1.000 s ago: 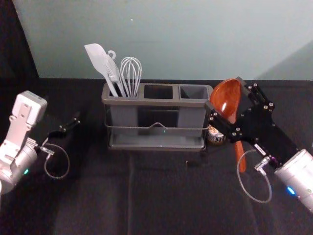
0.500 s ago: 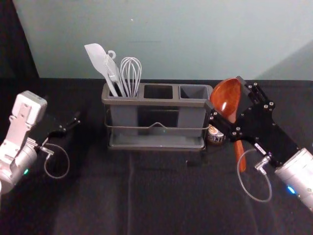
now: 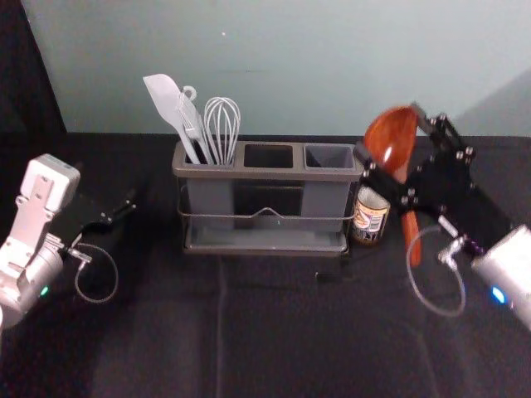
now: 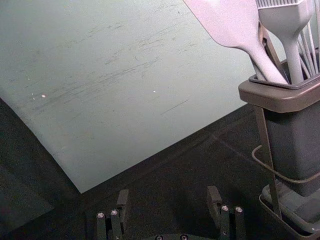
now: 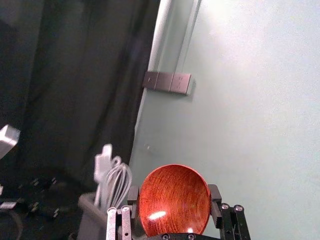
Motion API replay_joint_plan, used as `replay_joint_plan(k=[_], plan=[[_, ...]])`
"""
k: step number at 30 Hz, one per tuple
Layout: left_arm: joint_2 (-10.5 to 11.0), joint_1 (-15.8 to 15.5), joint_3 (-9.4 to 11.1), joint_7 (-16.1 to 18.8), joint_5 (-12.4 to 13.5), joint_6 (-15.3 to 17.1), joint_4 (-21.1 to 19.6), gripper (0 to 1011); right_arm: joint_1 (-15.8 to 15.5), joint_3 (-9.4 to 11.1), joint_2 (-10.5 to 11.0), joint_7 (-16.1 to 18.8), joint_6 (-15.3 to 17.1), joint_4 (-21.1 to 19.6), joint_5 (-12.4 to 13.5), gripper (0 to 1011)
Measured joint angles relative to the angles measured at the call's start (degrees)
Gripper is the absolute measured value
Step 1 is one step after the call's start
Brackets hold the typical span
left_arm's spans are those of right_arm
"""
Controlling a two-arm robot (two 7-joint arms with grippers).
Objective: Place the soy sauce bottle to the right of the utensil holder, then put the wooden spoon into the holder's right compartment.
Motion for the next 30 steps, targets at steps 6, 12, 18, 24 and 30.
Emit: replay_joint_plan(k=[6, 12, 18, 24, 30], plan=[[0.0, 0.0, 0.0, 0.0, 0.0, 0.0, 0.0, 1000, 7.4, -1.8, -0.6, 1.1, -1.1, 4.5, 2.5, 837], [0.0, 0.0, 0.0, 0.0, 0.0, 0.0, 0.0, 1000, 15.0, -4.3, -1.5, 3.1, -1.9, 10.6, 4.6, 838], [0.0, 0.0, 0.0, 0.0, 0.0, 0.0, 0.0, 1000, 21.2, -7.0, -2.0, 4.9, -2.9, 15.7, 4.8, 837], [0.0, 0.0, 0.0, 0.0, 0.0, 0.0, 0.0, 1000, 26.3, -9.0, -2.7, 6.6, -5.1, 20.6, 5.2, 837], [0.0, 0.0, 0.0, 0.0, 0.0, 0.0, 0.0, 1000, 29.4, -10.0, -3.5, 7.7, -7.0, 23.9, 6.2, 837]])
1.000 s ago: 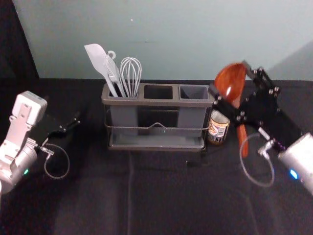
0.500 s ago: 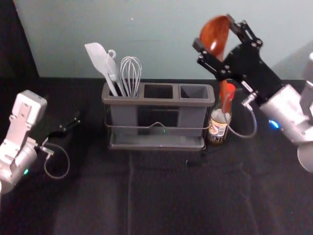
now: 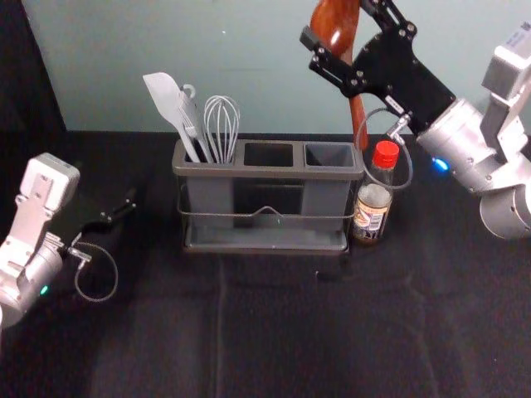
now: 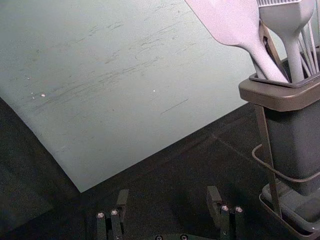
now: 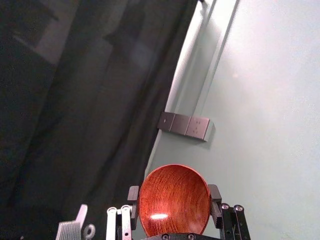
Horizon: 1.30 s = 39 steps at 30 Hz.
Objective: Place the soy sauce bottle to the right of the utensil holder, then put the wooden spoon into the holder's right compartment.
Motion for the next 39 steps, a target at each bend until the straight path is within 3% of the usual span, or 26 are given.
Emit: replay_joint_plan(k=[10, 18, 26, 39], plan=[[0.0, 0.0, 0.0, 0.0, 0.0, 0.0, 0.0, 1000, 3.2, -0.8, -2.6, 1.1, -4.1, 6.5, 2.3, 837], [0.0, 0.0, 0.0, 0.0, 0.0, 0.0, 0.0, 1000, 3.1, -0.2, -5.1, 1.5, -8.4, 10.8, 4.2, 838], [0.0, 0.0, 0.0, 0.0, 0.0, 0.0, 0.0, 1000, 2.9, 0.8, -8.0, 4.3, -14.2, 15.9, 7.3, 837], [0.0, 0.0, 0.0, 0.0, 0.0, 0.0, 0.0, 1000, 2.4, 2.2, -10.4, 7.4, -18.8, 21.6, 9.5, 837]])
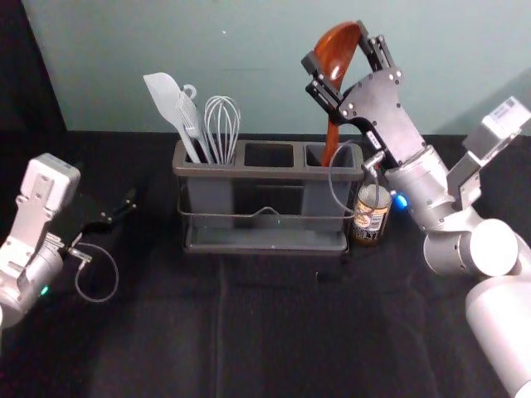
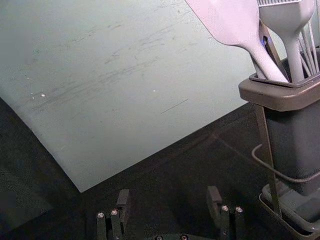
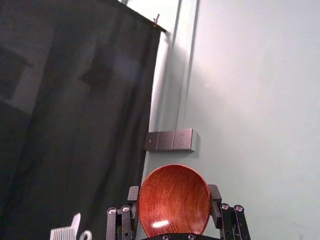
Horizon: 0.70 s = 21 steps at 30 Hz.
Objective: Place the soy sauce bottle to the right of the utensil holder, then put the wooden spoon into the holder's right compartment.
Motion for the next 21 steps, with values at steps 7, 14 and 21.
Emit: replay_joint_plan(k=[7, 14, 21], plan=[[0.0, 0.0, 0.0, 0.0, 0.0, 0.0, 0.0, 1000, 0.0, 0.4, -0.7, 0.8, -0.4, 2.4, 0.2, 837], [0.0, 0.0, 0.0, 0.0, 0.0, 0.0, 0.0, 1000, -0.4, 0.8, -1.3, 1.3, -0.9, 4.4, 0.2, 838], [0.0, 0.0, 0.0, 0.0, 0.0, 0.0, 0.0, 1000, -0.9, 0.8, -1.5, 1.9, -1.0, 5.3, 0.1, 837]])
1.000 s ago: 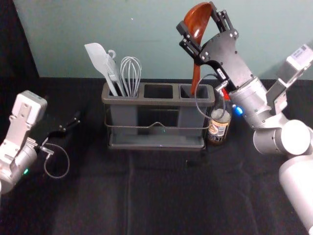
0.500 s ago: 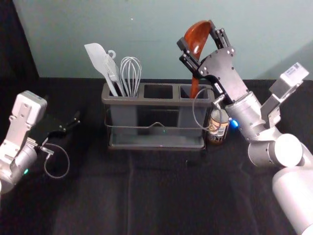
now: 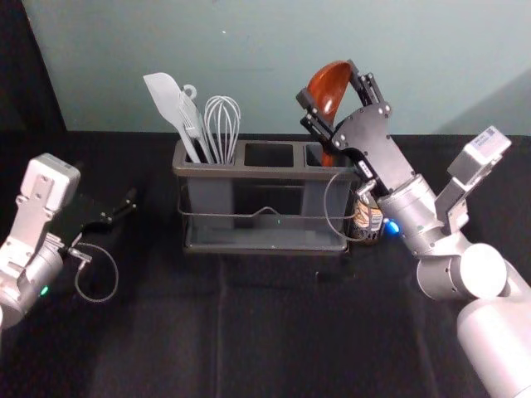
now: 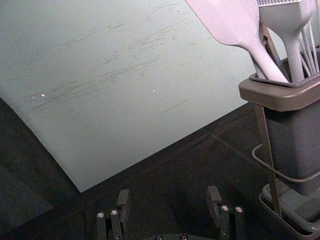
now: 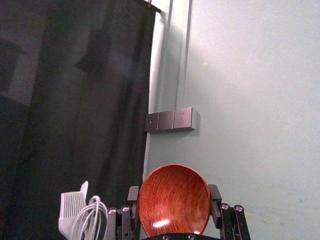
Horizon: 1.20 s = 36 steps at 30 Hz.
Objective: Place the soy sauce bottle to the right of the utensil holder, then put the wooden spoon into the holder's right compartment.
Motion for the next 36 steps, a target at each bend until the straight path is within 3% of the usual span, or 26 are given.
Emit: replay_joint_plan(k=[36], plan=[[0.0, 0.0, 0.0, 0.0, 0.0, 0.0, 0.0, 1000, -1.1, -0.5, 0.7, -0.4, 0.5, 0.7, -2.6, 837]])
